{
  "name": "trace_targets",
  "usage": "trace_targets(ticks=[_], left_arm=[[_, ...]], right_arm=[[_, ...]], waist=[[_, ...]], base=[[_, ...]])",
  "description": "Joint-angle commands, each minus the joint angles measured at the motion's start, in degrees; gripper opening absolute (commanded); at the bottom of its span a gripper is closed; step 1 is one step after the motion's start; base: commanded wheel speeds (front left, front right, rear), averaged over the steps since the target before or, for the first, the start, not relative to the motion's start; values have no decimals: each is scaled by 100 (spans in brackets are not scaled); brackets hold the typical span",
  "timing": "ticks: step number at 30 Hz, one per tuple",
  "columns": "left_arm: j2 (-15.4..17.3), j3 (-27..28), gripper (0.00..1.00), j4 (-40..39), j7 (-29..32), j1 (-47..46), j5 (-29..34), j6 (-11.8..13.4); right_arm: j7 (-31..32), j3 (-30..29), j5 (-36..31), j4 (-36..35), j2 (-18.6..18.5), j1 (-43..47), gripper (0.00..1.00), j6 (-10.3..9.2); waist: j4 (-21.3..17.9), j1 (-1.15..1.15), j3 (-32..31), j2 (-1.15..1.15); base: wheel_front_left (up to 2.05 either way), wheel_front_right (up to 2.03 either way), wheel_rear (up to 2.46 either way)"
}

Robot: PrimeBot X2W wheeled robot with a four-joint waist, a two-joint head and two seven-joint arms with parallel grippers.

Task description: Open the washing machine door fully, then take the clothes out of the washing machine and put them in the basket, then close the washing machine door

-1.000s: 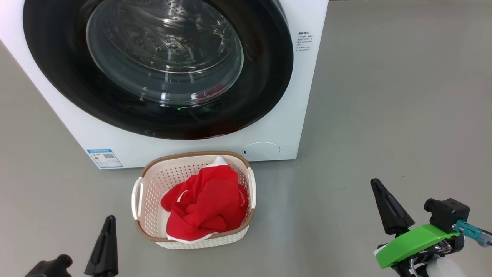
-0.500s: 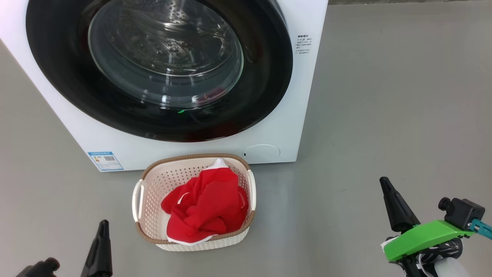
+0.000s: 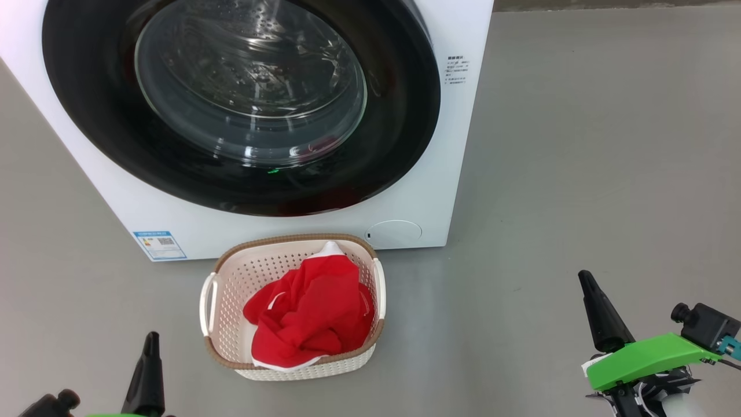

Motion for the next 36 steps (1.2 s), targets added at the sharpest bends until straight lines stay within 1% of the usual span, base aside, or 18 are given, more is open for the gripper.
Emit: trace_targets(ticks=[1, 36], left_arm=[[57, 132, 0, -101, 48, -259, -117, -19], [-49, 445, 0, 82, 612, -433, -2019, -45]], right_arm=[[23, -10, 133, -172, -23, -76, 0, -5], [612, -434, 2026, -231, 259, 54, 0, -9]], waist=[[0, -1, -3, 0], [-1, -1, -115, 0]], base=[[0, 0, 0], [0, 0, 0]])
